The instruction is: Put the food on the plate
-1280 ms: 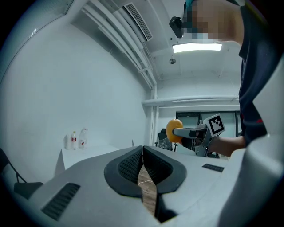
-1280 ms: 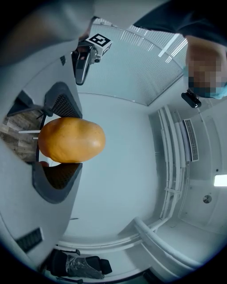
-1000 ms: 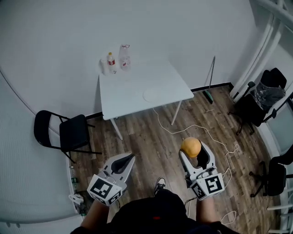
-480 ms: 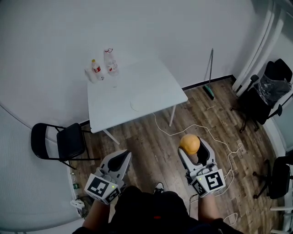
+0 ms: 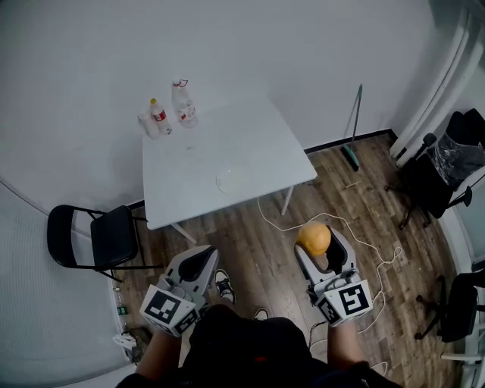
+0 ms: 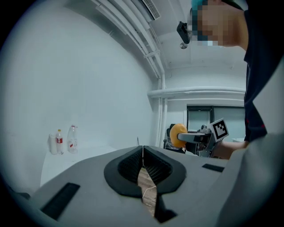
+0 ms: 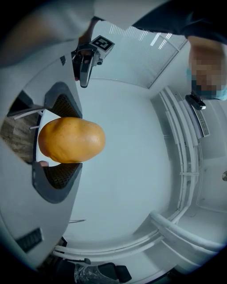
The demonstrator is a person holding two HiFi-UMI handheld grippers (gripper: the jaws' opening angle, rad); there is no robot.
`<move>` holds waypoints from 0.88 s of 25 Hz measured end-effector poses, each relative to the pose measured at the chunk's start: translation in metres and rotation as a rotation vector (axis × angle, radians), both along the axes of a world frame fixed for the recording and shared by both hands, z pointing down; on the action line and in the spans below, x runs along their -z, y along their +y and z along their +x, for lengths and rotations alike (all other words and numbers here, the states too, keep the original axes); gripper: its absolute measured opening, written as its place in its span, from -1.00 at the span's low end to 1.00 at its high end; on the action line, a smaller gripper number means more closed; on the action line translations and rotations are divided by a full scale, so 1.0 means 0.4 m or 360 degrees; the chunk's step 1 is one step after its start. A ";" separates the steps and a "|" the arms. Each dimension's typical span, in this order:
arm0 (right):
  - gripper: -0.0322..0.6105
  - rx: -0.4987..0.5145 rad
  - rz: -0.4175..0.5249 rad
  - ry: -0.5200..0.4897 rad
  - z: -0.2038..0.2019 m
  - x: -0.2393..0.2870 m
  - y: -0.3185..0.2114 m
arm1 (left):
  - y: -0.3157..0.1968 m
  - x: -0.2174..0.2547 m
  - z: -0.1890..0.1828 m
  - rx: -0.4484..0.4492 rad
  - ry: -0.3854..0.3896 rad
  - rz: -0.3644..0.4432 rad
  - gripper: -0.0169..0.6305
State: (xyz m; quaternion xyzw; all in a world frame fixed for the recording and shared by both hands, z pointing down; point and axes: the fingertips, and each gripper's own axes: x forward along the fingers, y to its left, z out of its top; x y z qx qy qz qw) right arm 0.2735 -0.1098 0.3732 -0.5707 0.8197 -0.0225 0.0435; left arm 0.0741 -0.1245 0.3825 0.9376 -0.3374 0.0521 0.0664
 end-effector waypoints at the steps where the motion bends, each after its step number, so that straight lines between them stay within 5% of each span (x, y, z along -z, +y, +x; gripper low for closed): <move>1: 0.11 0.0002 -0.0005 0.0016 -0.002 -0.002 -0.021 | -0.023 -0.002 -0.001 -0.0004 0.0005 0.0000 -0.87; 13: 0.11 0.0064 -0.0038 0.0098 -0.180 -0.011 -0.439 | -0.426 -0.029 -0.160 0.0027 0.0044 -0.0035 -0.87; 22: 0.11 0.0047 -0.0220 0.0167 -0.321 -0.115 -0.723 | -0.679 -0.085 -0.330 0.0048 0.0089 -0.0131 -0.87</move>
